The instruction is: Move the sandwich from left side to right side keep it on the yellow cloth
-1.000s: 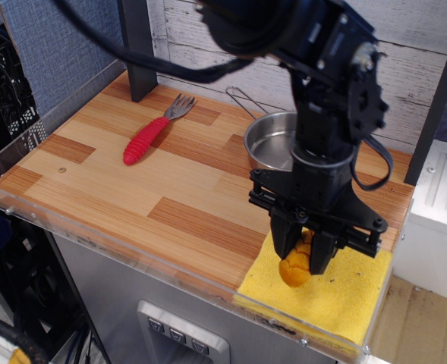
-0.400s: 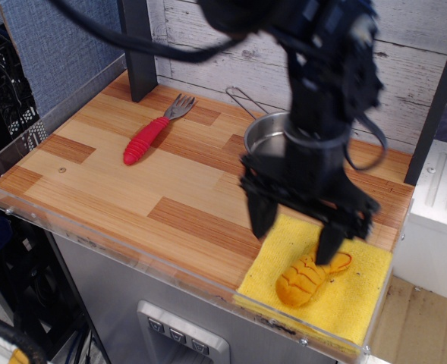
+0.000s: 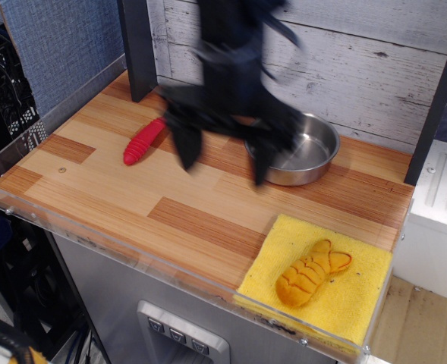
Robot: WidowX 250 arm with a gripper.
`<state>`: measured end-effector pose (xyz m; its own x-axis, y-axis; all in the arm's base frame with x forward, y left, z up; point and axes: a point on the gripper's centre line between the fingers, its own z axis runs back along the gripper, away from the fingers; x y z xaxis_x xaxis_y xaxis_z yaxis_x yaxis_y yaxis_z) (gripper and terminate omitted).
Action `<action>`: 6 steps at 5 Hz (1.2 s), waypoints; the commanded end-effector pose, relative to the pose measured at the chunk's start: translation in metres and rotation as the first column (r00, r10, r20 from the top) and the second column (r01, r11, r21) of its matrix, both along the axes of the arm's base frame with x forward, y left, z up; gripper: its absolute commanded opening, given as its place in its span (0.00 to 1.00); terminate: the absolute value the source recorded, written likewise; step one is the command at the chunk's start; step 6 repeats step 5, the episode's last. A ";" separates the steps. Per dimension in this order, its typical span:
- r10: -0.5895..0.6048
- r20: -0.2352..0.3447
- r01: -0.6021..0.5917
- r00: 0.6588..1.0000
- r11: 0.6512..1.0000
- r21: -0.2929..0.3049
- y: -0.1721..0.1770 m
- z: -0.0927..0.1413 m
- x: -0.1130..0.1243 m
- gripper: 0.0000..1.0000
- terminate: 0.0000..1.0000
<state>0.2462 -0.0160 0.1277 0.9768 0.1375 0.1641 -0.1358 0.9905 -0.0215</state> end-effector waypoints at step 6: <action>-0.235 -0.163 0.234 0.958 0.972 -0.027 0.032 0.006 0.023 1.00 1.00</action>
